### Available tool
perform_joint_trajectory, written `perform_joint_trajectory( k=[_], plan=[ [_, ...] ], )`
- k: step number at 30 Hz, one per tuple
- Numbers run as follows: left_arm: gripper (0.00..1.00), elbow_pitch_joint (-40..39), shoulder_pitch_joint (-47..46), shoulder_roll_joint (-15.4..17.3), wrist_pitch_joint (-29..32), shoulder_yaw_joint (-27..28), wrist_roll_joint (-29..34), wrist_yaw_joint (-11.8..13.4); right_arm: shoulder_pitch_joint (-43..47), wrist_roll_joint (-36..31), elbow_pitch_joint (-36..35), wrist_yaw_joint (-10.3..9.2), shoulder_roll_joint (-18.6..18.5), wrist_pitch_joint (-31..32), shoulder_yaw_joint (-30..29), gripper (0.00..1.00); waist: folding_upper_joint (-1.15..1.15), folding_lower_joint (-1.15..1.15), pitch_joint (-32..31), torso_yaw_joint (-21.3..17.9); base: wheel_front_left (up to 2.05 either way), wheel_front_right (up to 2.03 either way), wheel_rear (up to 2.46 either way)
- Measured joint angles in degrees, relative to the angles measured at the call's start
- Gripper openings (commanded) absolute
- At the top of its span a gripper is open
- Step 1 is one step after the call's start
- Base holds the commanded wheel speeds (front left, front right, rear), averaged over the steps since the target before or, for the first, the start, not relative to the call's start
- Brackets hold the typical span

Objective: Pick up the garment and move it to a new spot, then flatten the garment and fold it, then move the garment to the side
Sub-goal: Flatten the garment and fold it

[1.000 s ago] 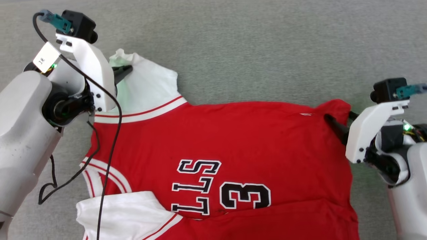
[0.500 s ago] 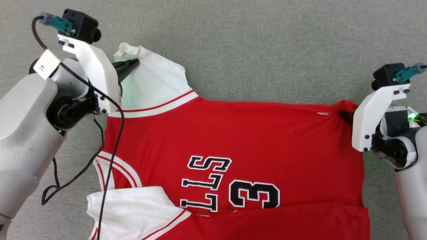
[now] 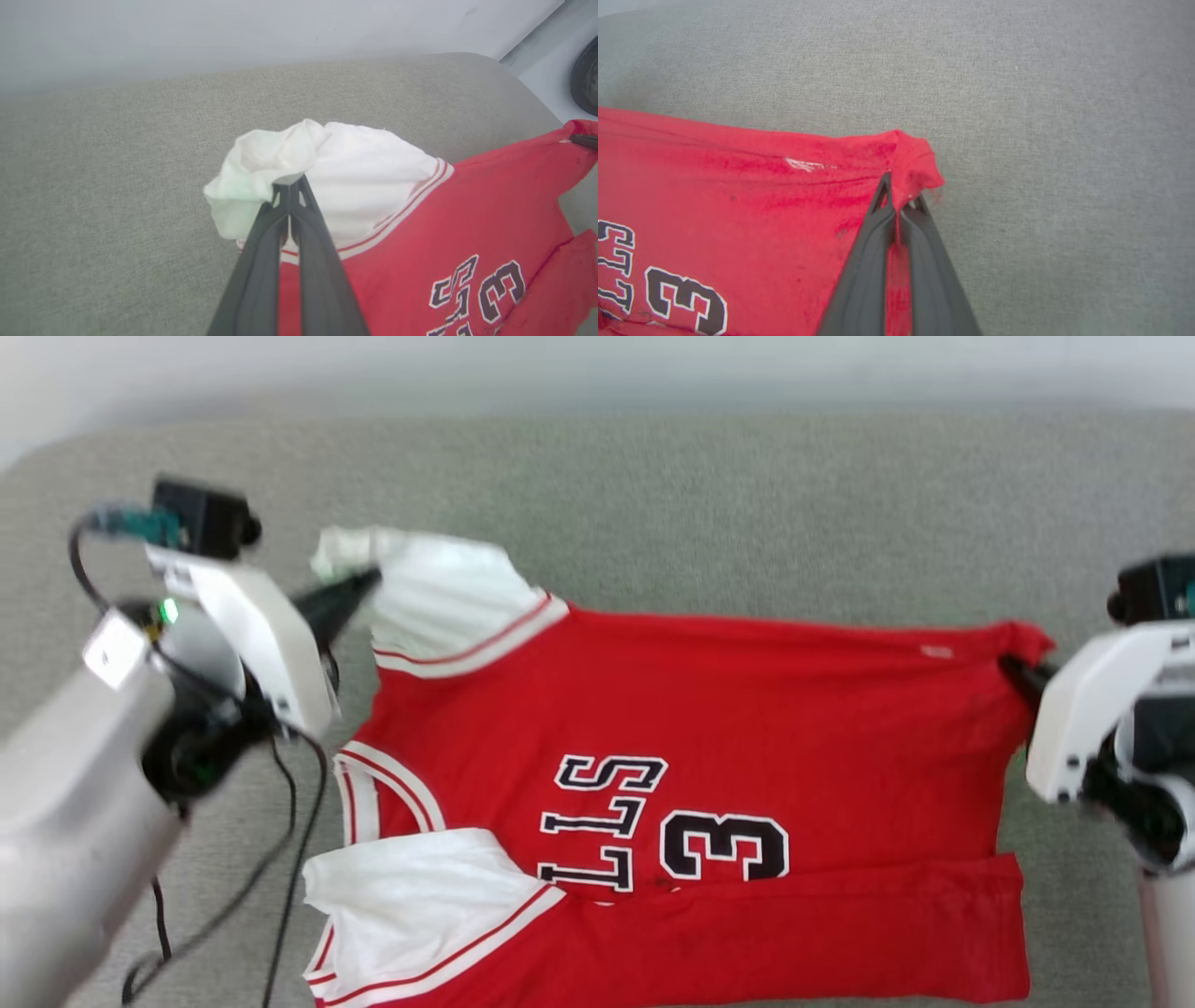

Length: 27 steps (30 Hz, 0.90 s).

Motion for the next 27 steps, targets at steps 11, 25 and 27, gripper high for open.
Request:
perform_joint_trajectory(
  k=[11, 25, 27],
  plan=[
    [0.0, -10.98, 20.84, 2.05, -5.24, -2.31, -4.03, 7.36, 16.1, 0.77, -4.0, -0.01, 3.26, -0.54, -3.49, 0.0, 0.0, 0.0, -6.05, 3.17, 0.0, 0.0, 0.0],
    [1.0, -10.31, 31.81, -2.15, -10.57, -4.08, -7.36, 8.94, 27.78, 2.86, -4.85, -0.01, 8.23, -5.7, -7.66, 1.0, 0.0, 0.0, -7.08, 4.84, 0.0, 0.0, 0.0],
    [1.0, -9.72, 31.81, -2.87, -12.38, -3.65, -6.97, 8.8, 28.75, 3.15, -5.73, -0.02, 8.73, -7.56, -7.67, 1.0, 0.0, 0.0, -7.36, 4.78, 0.0, 0.0, 0.0]
  ],
)
